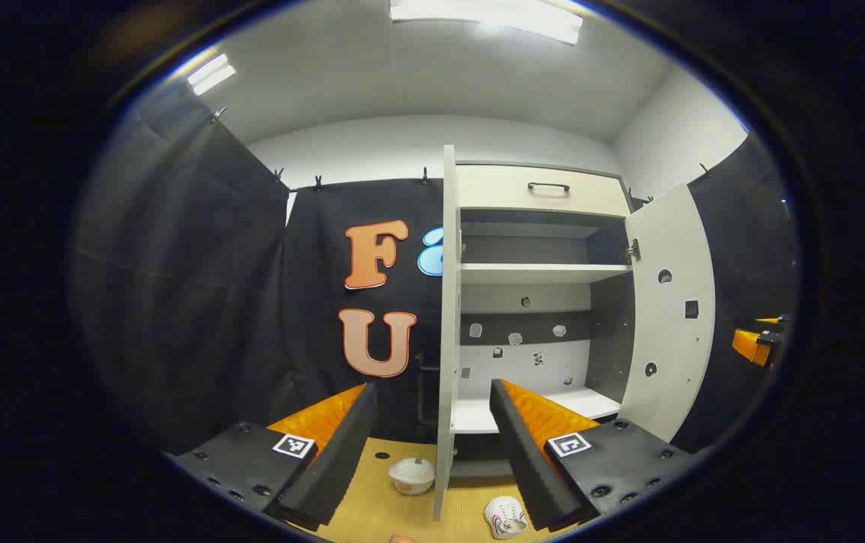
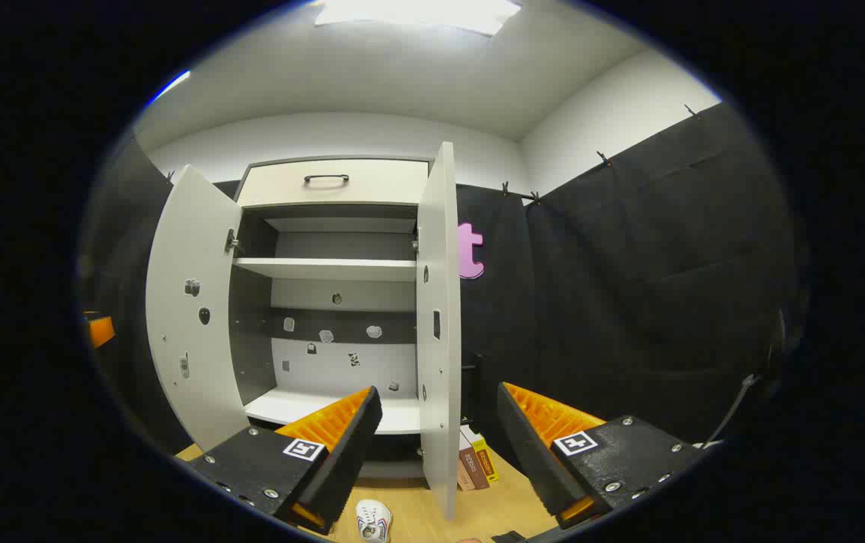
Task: Grab one shoe with the right hand and put it into the shoe cabinet, grab the other shoe with the left hand and put it into the shoe cabinet; then close the right door with the right hand and the left door with the left hand.
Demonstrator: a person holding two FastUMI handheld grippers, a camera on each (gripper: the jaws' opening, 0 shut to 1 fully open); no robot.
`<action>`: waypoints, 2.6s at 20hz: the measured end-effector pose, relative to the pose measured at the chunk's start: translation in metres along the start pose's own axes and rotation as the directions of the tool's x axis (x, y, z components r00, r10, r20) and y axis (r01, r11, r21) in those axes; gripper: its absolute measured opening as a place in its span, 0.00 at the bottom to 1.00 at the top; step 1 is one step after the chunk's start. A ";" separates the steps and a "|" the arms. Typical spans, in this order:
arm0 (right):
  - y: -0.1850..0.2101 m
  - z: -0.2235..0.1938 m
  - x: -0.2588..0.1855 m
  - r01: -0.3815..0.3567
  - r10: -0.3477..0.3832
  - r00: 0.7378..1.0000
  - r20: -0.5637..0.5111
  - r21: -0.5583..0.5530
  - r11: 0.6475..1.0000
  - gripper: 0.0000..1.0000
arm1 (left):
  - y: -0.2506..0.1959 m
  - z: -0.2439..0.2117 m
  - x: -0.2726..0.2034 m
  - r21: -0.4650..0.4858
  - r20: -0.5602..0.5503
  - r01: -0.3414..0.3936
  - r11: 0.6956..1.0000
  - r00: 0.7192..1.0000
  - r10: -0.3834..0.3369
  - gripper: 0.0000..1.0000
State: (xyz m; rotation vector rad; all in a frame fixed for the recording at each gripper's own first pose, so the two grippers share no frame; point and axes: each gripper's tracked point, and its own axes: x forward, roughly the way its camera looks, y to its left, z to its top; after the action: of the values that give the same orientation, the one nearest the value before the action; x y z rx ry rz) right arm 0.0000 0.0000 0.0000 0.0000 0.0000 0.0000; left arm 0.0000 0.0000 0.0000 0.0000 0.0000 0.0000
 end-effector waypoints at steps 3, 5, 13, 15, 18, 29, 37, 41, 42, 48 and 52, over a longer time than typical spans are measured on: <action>0.000 0.000 -0.002 -0.002 0.002 1.000 0.001 -0.007 1.000 0.95 | -0.003 -0.002 0.000 -0.001 -0.008 0.009 1.000 1.000 -0.009 0.96; 0.000 0.000 -0.001 0.004 -0.004 1.000 0.003 -0.017 1.000 0.95 | -0.005 -0.001 0.000 -0.005 -0.011 0.018 1.000 1.000 -0.018 0.96; 0.005 -0.010 0.001 0.015 -0.016 1.000 -0.014 -0.023 1.000 0.95 | -0.006 -0.005 0.001 0.001 -0.018 0.034 0.999 0.999 -0.034 0.96; 0.007 -0.017 0.000 0.019 -0.019 1.000 -0.022 -0.027 0.999 0.95 | -0.007 -0.006 0.001 -0.004 -0.019 0.040 0.999 0.999 -0.040 0.96; 0.014 -0.038 0.005 0.012 -0.015 0.998 -0.058 -0.045 0.999 0.95 | -0.006 -0.009 0.000 -0.008 -0.029 0.041 0.999 0.999 -0.041 0.96; 0.076 -0.185 0.018 -0.092 0.090 0.951 -0.296 0.008 0.996 0.95 | 0.015 -0.025 -0.006 0.003 -0.065 -0.003 1.000 0.998 0.003 0.96; 0.093 -0.323 0.030 -0.078 0.056 0.897 -0.439 -0.032 0.996 0.95 | 0.041 -0.039 -0.014 0.024 -0.094 -0.068 0.997 0.993 0.070 0.96; 0.099 -0.394 0.031 -0.104 0.052 0.865 -0.500 -0.077 0.992 0.95 | 0.055 -0.046 -0.020 0.045 -0.108 -0.106 0.993 0.988 0.110 0.96; 0.101 -0.413 0.030 -0.118 0.057 0.852 -0.520 -0.085 0.989 0.95 | 0.059 -0.048 -0.021 0.055 -0.112 -0.117 0.992 0.986 0.123 0.98; 0.111 -0.507 0.028 -0.179 0.069 0.762 -0.643 -0.108 0.978 0.93 | 0.083 -0.056 -0.030 0.094 -0.127 -0.183 0.979 0.973 0.194 0.96; 0.112 -0.550 0.032 -0.191 0.066 0.696 -0.715 -0.096 0.977 0.83 | 0.091 -0.054 -0.036 0.110 -0.117 -0.212 0.971 0.967 0.225 0.96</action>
State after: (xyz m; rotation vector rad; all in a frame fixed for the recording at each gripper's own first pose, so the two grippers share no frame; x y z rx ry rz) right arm 0.0321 0.1115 -0.5501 -0.1679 0.7896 0.1444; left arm -0.0356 0.0908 -0.0542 0.0974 0.1296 0.2211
